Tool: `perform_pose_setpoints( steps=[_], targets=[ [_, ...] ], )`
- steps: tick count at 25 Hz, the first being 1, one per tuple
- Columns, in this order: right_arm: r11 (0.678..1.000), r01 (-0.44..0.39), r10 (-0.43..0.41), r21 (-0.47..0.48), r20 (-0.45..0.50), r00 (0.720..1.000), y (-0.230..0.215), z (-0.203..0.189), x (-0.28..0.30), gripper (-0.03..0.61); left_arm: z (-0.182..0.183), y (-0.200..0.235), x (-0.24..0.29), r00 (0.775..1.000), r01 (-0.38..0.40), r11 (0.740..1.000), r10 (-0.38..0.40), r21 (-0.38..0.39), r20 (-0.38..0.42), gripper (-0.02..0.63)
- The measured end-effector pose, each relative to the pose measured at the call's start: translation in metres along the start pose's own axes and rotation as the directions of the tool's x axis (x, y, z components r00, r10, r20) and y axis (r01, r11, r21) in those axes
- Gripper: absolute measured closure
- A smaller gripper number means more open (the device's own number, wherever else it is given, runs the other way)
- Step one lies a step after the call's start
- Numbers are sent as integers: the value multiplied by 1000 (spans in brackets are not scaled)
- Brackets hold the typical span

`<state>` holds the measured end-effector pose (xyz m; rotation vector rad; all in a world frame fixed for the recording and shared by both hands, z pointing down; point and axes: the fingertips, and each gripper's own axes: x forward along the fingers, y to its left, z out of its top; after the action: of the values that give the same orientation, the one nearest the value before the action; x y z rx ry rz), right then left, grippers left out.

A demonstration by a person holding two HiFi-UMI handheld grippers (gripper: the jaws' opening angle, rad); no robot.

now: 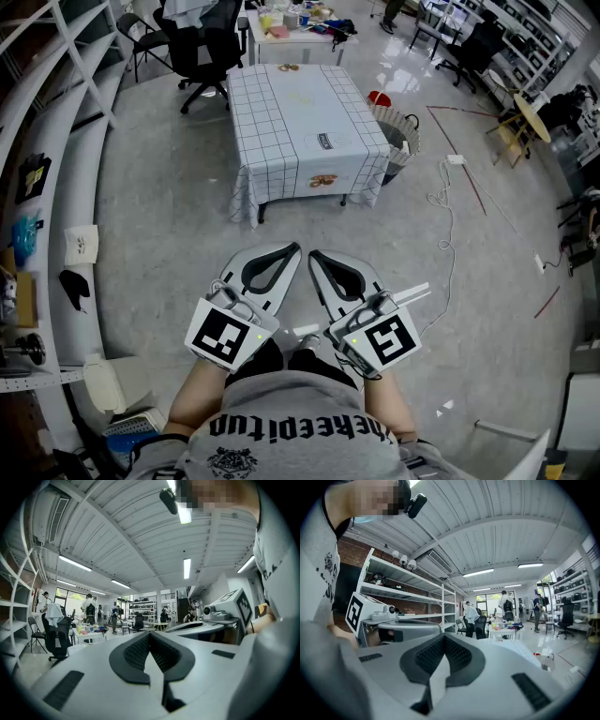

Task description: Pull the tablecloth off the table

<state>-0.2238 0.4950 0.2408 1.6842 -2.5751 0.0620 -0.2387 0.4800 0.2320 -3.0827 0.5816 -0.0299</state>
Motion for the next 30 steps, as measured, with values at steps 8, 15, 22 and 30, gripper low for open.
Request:
perform_pose_setpoints(
  steps=[8, 15, 22, 30],
  targets=[
    [1000, 6, -6, -6, -3, 1000, 2, 0, 14, 571, -2, 12, -2, 1000, 11, 1000, -11, 19, -1, 600],
    [1000, 12, -12, -3, -11, 1000, 3, 0, 28, 571, -4, 26, -3, 1000, 16, 1000, -15, 13, -10, 600],
    [1000, 27, -27, 0, -11, 1000, 5, -2, 44, 571, -6, 42, -5, 1000, 28, 1000, -28, 11, -6, 600],
    [997, 77, -78, 26, 6, 997, -10, -6, 53, 569, -15, 55, 7, 998, 57, 998, -57, -2, 11, 600]
  ],
)
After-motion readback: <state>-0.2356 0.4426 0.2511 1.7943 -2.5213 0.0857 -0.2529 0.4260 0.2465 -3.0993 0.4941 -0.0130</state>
